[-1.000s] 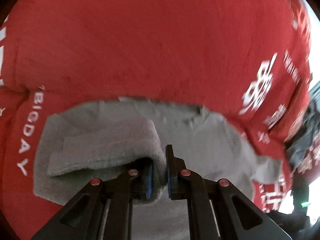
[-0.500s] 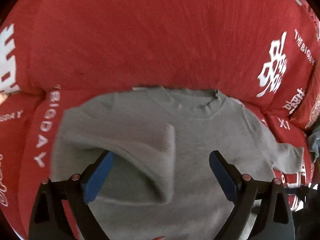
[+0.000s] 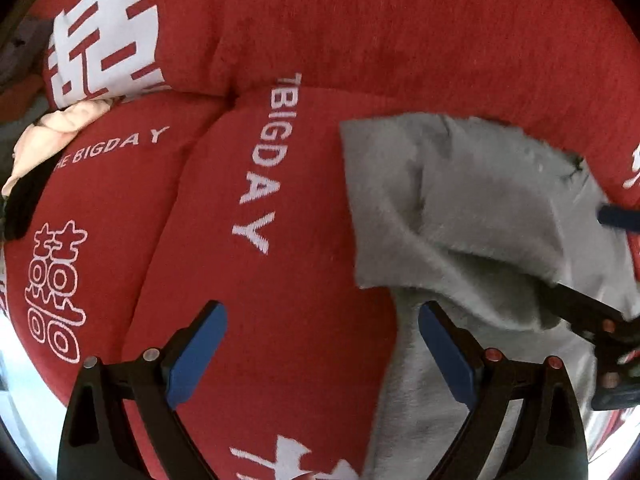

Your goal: Fold small clothes

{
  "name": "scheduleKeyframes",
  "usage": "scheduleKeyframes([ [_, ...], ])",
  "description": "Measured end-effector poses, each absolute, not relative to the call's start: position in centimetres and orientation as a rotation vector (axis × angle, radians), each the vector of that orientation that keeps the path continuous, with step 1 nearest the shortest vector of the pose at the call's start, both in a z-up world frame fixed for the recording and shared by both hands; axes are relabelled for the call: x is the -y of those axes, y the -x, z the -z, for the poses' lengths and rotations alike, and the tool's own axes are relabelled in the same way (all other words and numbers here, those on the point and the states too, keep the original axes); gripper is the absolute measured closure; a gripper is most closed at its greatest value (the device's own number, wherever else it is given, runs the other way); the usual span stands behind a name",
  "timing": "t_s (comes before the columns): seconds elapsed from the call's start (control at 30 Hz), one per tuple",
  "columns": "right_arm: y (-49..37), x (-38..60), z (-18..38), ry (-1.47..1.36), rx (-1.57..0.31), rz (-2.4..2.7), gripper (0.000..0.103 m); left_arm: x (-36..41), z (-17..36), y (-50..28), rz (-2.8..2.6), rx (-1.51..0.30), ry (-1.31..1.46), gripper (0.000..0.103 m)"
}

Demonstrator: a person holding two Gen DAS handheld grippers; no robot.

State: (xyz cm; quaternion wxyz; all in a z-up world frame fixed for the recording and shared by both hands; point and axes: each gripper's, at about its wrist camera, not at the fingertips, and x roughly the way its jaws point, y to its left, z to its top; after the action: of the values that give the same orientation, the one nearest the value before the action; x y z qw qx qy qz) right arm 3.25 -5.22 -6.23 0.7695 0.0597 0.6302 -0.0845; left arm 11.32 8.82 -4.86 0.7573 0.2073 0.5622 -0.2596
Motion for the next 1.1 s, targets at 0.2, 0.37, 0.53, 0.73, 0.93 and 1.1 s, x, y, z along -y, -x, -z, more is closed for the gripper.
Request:
scheduleKeyframes([
  [0.2,-6.4,3.2,10.7,0.073,-1.449,0.221,0.05,-8.0,6.0,-11.8,0.555,-1.218,-0.44,0.006],
  [0.37,-5.7,6.5,8.8,-0.141,-1.348,0.281,0.092,-6.9,6.2,-11.8,0.546,-1.221,-0.408,0.006],
  [0.53,0.8,14.1,2.9,-0.576,-1.017,0.413,0.092,-6.1,6.8,-11.7,0.504,-1.193,-0.445,0.006],
  [0.73,11.0,20.8,7.8,-1.01,-0.987,0.596,0.093,-6.0,7.6,-12.2,0.463,-1.196,-0.465,0.006],
  [0.93,16.4,22.4,13.0,-1.403,-0.874,0.546,0.06,-6.0,8.2,-12.6,0.423,-1.218,-0.426,0.006],
  [1.1,16.2,24.1,13.5,-1.506,-0.81,0.573,0.095,-6.0,8.1,-12.4,0.387,-1.216,-0.421,0.006],
])
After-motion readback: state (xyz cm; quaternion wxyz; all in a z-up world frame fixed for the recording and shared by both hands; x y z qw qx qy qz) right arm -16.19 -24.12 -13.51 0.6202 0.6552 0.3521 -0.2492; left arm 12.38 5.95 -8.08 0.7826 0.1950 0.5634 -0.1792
